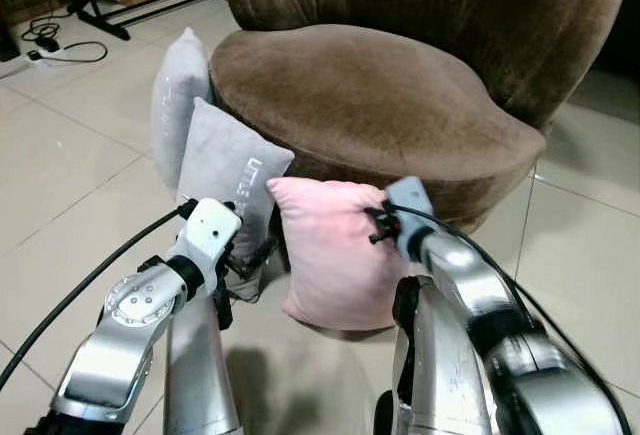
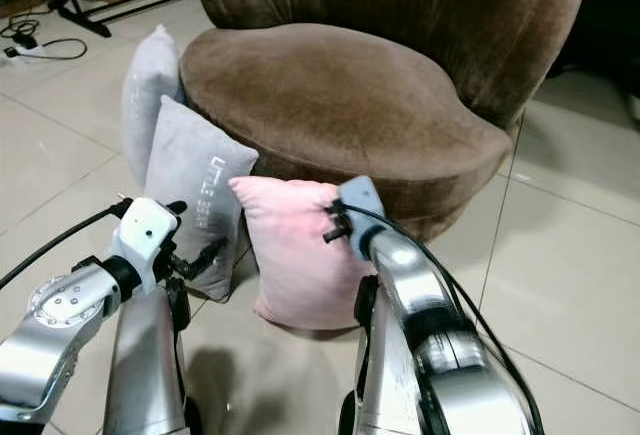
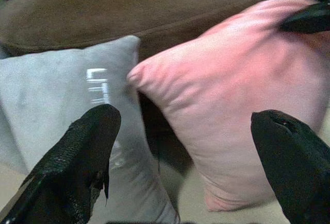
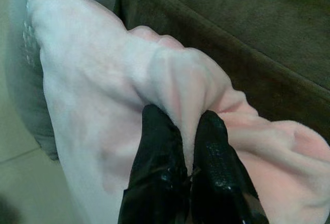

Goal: Move the pillow to the sofa from floor

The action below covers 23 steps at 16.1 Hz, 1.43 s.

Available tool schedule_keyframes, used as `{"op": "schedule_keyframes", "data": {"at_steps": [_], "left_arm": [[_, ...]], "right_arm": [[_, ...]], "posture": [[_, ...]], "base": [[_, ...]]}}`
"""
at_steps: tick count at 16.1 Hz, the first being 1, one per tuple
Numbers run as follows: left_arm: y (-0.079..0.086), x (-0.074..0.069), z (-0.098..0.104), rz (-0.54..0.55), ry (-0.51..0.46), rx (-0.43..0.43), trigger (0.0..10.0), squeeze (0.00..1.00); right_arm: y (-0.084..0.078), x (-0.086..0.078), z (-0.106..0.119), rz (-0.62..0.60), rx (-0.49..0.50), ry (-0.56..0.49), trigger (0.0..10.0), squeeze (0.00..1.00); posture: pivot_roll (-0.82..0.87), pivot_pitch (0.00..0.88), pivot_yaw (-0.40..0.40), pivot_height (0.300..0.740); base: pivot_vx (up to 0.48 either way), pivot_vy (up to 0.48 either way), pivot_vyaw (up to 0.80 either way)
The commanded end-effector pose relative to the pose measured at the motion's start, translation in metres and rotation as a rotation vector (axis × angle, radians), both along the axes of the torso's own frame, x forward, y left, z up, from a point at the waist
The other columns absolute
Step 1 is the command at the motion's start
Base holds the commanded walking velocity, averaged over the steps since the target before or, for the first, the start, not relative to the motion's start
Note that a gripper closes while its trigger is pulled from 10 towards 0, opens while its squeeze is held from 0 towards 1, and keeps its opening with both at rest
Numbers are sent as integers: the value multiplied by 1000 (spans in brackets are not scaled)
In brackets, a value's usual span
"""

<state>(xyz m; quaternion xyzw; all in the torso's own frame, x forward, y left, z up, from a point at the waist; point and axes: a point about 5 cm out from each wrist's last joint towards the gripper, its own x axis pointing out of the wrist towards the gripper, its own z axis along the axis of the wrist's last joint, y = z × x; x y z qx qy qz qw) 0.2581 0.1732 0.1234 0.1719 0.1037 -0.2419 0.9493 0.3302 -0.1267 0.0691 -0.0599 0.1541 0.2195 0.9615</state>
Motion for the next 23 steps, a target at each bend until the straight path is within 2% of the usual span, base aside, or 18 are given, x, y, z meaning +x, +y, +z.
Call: {"op": "schedule_keyframes", "data": {"at_steps": [1,3,4,5,6,8,9,10,12,14,16,18,22,23], "left_arm": [[3,3,6,36,-41,1,10000,59],[4,7,12,84,-83,-30,10000,55],[5,10,16,116,-112,-49,10000,51],[6,10,17,121,-119,-50,10000,51],[8,14,19,149,-138,-53,10000,47],[6,19,23,168,-155,-70,10000,43],[4,21,25,162,-163,-70,10000,43],[-3,27,32,145,-201,-64,10000,31],[-3,32,41,172,-237,-58,10000,31],[-5,33,46,197,-272,-47,10000,31],[-8,35,47,192,-274,-44,10000,31],[-9,37,43,189,-265,-35,10000,35],[-10,36,40,212,-262,-30,10000,43],[-7,37,40,228,-262,-29,10000,39]], "right_arm": [[-8,1,26,-52,88,-93,0,0],[-17,-8,49,-116,187,-156,0,0],[-25,-20,74,-156,252,-232,0,0],[-29,-22,83,-180,264,-261,0,0],[-44,-28,111,-266,289,-342,0,0],[-61,-28,145,-369,340,-443,0,0],[-64,-27,153,-397,326,-459,3451,0],[-63,-31,168,-401,305,-495,10000,0],[-58,-33,164,-425,325,-481,10000,0],[-46,-33,160,-466,335,-471,10000,0],[-39,-32,178,-488,370,-508,10000,0],[-38,-32,186,-497,382,-536,10000,0],[-41,-28,211,-515,367,-617,10000,0],[-42,-25,232,-510,382,-674,10000,0]], "posture": [[-70,0,-24,370],[-80,0,-25,370],[-84,0,-23,370],[-89,0,-21,370],[-101,0,-14,370],[-124,0,5,370],[-129,0,11,370],[-122,0,-3,370],[-111,0,-15,375],[-108,0,-12,395],[-135,0,5,420],[-143,0,8,435],[-128,0,-8,470],[-134,0,-5,485]], "base": [[0,0,0],[0,0,0],[0,0,0],[0,0,0],[0,0,0],[0,0,0],[0,0,0],[0,0,0],[0,0,0],[0,0,0],[0,0,0],[0,0,0],[0,0,0],[0,0,0]]}}
